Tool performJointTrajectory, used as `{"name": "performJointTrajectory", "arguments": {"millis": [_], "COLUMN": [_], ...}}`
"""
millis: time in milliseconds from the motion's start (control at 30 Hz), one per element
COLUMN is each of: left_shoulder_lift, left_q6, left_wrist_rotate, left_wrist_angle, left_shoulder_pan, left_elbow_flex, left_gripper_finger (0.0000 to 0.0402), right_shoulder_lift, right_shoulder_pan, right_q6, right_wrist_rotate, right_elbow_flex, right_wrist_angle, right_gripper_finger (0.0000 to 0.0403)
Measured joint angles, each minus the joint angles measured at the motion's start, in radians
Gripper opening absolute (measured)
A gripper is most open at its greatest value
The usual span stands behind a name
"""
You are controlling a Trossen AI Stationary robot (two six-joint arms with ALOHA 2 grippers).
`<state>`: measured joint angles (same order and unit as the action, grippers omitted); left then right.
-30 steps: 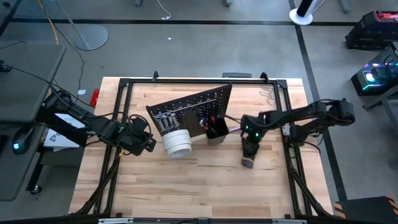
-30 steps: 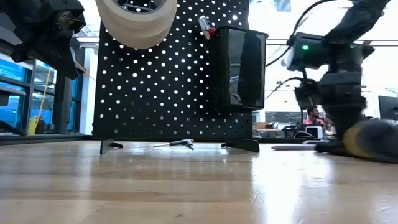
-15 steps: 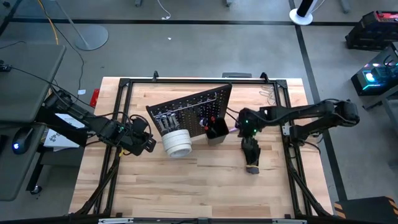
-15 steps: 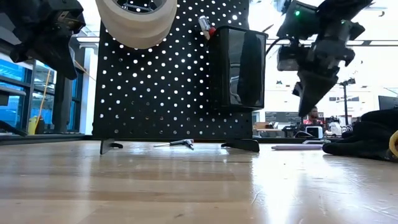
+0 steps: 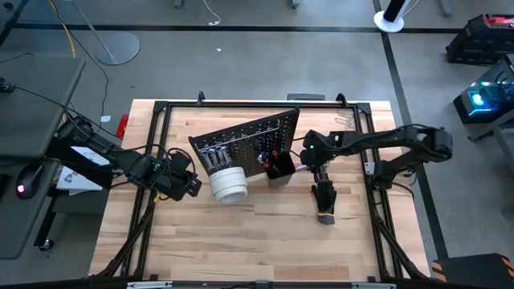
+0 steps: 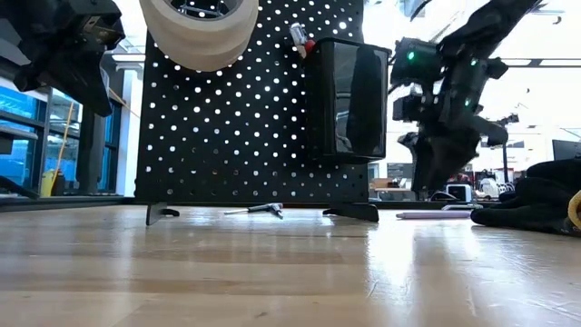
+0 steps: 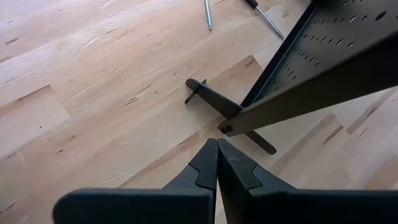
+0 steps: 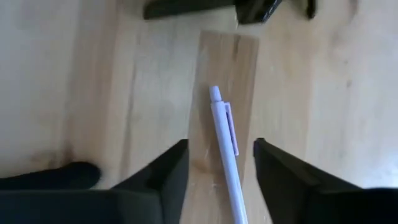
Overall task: Hang tools onto peg board
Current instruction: Hang the light purple pen onto the pegboard
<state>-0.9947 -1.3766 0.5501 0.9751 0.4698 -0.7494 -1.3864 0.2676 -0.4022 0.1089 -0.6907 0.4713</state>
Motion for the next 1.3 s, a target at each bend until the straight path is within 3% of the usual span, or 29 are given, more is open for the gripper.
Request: {"name": "performJointTrajectory", "arguments": {"millis": [133, 333, 467, 600, 767, 1000, 1300], "left_shoulder_lift": [0.0, 0.0, 0.0, 0.0, 0.0, 0.0, 0.0], "left_q6": [0.0, 0.0, 0.0, 0.0, 0.0, 0.0, 0.036], "left_wrist_rotate": [-0.018, -0.025, -0.025, -0.025, -0.024, -0.026, -0.027], "left_wrist_angle": [0.0, 0.0, 0.0, 0.001, 0.001, 0.001, 0.001], "left_shoulder_pan": [0.0, 0.0, 0.0, 0.0, 0.0, 0.0, 0.0], "left_elbow_flex": [0.0, 0.0, 0.0, 0.0, 0.0, 0.0, 0.0], "left_gripper_finger": [0.0, 0.0, 0.0, 0.0, 0.0, 0.0, 0.0], "right_shoulder_lift": [-0.09, -0.205, -0.255, -0.255, -0.255, -0.129, 0.034], "right_shoulder_pan": [0.005, 0.04, 0.033, -0.01, -0.053, -0.074, -0.067], "right_q6": [-0.034, -0.052, -0.074, -0.055, 0.03, 0.179, 0.344], "right_wrist_rotate": [-0.027, -0.017, 0.003, -0.02, -0.089, -0.165, -0.15], "right_elbow_flex": [-0.002, -0.011, -0.02, -0.02, -0.02, -0.034, -0.064], "right_wrist_angle": [-0.031, -0.03, 0.015, 0.034, 0.037, 0.12, 0.165], "right_gripper_finger": [0.0204, 0.0197, 0.0145, 0.0035, 0.0012, 0.0002, 0.0004]}}
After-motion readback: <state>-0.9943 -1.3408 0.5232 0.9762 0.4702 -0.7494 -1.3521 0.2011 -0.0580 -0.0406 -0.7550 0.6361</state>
